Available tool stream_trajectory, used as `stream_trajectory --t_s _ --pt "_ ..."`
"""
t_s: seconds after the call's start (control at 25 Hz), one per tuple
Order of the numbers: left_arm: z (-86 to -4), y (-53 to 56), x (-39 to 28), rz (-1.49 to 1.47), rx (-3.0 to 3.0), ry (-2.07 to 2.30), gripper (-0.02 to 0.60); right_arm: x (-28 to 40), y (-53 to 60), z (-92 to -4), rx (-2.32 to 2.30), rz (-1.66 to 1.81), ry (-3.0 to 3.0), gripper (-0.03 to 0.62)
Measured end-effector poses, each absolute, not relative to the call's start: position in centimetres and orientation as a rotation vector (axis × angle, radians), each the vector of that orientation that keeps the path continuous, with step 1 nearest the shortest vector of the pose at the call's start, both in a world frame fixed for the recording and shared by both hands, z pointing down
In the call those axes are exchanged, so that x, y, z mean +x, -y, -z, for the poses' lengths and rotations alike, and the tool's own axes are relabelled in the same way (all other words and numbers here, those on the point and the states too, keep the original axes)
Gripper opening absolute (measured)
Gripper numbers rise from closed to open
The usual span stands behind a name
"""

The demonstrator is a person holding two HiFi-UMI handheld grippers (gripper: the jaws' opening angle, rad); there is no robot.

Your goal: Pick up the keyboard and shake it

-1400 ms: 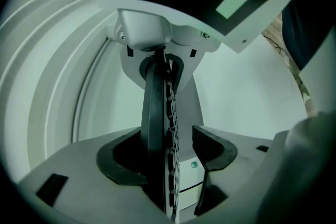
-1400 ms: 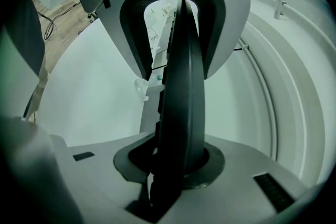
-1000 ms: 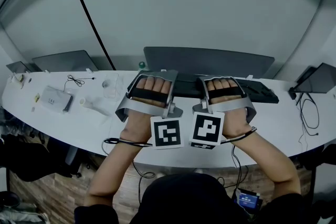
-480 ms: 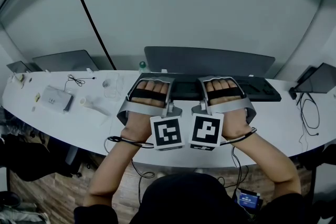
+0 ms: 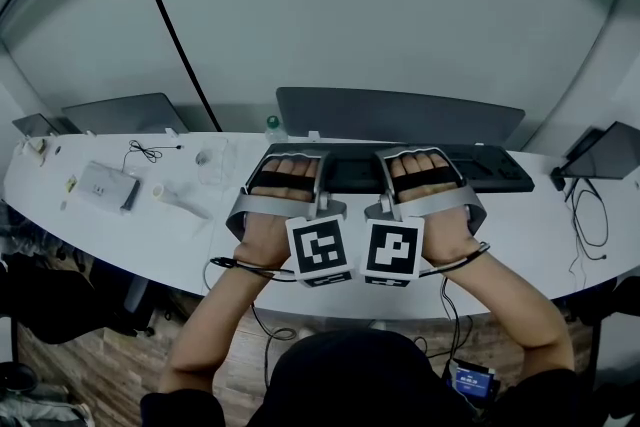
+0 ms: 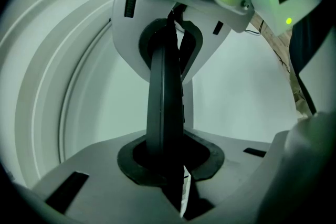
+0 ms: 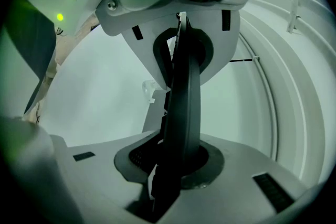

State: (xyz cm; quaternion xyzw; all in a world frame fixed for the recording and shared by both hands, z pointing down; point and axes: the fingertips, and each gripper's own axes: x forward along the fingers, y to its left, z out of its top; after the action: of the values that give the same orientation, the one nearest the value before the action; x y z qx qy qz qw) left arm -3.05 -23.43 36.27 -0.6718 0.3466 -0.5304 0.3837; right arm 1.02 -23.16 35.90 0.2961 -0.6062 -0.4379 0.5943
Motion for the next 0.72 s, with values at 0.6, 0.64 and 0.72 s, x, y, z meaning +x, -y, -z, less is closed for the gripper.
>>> stream_trajectory --t_s 0.6,0.64,0.72 --pt "-36.4 24.4 -4.9 1.35 -1.758 -0.957 0.084 -0.3 22.4 -34.5 0.744 1.091 1.506 0.124" --pt "-36.3 24.6 -5.0 1.348 -1.767 -0.964 0.084 -0.3 22.4 -34.3 0.747 1.096 1.503 0.124" --pt "-36.3 24.9 -5.2 1.346 -1.78 -0.975 0.084 -0.2 22.4 -34.0 0.75 1.099 1.504 0.127"
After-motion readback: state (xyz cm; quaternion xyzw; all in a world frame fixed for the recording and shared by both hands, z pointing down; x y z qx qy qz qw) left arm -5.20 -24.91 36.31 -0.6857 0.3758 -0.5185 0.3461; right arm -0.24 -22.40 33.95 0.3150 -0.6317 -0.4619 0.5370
